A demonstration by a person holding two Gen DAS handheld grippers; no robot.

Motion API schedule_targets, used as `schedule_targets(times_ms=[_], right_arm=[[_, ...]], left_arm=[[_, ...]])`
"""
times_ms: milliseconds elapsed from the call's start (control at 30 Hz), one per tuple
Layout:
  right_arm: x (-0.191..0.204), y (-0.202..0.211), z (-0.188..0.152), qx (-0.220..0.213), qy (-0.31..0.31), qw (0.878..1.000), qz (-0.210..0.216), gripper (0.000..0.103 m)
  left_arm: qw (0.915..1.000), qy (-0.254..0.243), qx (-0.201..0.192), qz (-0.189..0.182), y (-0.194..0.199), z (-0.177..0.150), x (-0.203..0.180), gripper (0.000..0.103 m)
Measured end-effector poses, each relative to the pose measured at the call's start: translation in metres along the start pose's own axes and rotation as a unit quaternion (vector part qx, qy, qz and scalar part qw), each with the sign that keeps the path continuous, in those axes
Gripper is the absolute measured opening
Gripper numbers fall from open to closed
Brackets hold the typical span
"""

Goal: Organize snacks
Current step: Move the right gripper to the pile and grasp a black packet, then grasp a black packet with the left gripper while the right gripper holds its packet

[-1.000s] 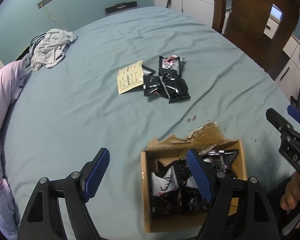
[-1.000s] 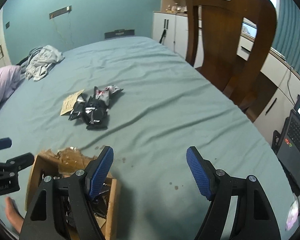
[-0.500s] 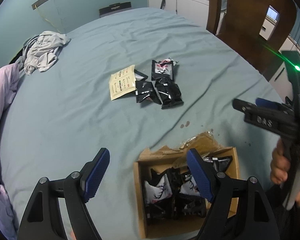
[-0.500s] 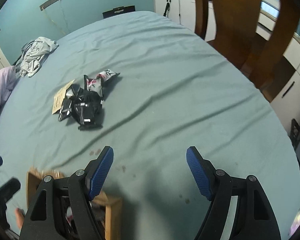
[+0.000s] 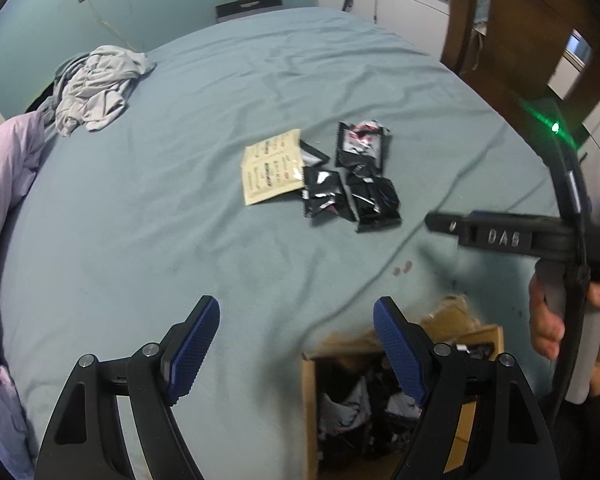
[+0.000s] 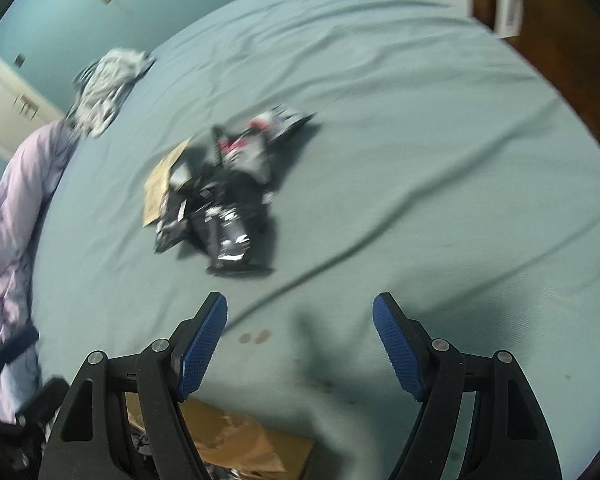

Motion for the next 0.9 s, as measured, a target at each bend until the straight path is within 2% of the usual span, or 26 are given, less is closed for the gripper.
schedule_targets(times_ms=[67,167,300,433,500,533,567,700,800,900], right_arm=[[0.008,-0.01,0.006,0.013,0.025,1.0,-0.008,0.075],[0.01,-0.017,0.018,0.007,0.039,0.999,-0.028,0.075],[0.017,-0.026,0.033,0.008,0.043,0.999,-0.004,0.075],[0.028,-0.049,0.047,0.022,0.052,0.998,-0.014,0.075],[0.031,-0.058,0.048,0.033,0.047,0.998,-0.016,0.065],[0.03,-0.062,0.049,0.04,0.042,0.998,-0.014,0.044],[0.029,-0.064,0.049,0.046,0.036,0.998,-0.004,0.029],[0.021,-0.046,0.047,0.022,0.002,1.0,-0.002,0.028],[0.021,-0.005,0.033,-0.008,-0.018,0.999,0.035,0.028],[0.017,0.03,0.008,-0.03,-0.031,0.998,0.036,0.028]], left_arm=[[1.0,0.005,0.003,0.001,-0.002,0.002,0.005,0.08],[0.9999,0.009,0.008,0.004,-0.007,0.003,0.009,0.08],[0.9998,0.012,0.014,-0.001,-0.012,0.005,0.011,0.08],[0.9999,0.007,0.011,0.003,-0.015,0.006,0.01,0.08],[1.0,0.007,0.004,0.004,-0.017,0.008,0.012,0.08],[1.0,0.007,-0.004,-0.003,-0.019,0.011,0.013,0.08],[0.9998,0.008,-0.012,-0.013,-0.022,0.015,0.015,0.08],[0.9995,0.017,-0.015,-0.02,-0.044,0.036,0.027,0.08],[0.9989,0.024,-0.009,-0.038,-0.059,0.045,0.035,0.08],[0.9969,0.016,-0.002,-0.077,-0.073,0.055,0.033,0.08]])
Point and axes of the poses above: each gripper's, at about its wrist camera, not at the fingertips, and y roughly against the way its jaws point, x to its left, z to its top, the point moved 4 cm from there along -y, roughly the way its jaws point, and after that the axes turned 9 degrees about x, right-handed, at the moved point
